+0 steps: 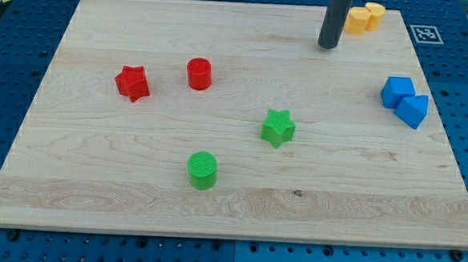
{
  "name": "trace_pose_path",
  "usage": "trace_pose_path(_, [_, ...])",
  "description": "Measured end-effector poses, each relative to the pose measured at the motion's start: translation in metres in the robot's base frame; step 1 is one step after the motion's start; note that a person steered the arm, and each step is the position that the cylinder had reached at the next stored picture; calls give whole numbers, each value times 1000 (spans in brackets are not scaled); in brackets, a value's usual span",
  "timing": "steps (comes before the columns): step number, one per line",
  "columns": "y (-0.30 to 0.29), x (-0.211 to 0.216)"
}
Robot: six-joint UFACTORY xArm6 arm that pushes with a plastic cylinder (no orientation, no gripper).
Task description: Move your arm to the top left side of the blue cube
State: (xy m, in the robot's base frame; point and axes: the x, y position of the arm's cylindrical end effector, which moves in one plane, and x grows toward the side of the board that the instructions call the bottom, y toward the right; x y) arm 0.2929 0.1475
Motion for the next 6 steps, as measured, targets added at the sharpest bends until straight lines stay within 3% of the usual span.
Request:
trace_pose_path(2, [0, 53])
trace_pose_path(6, [9, 90])
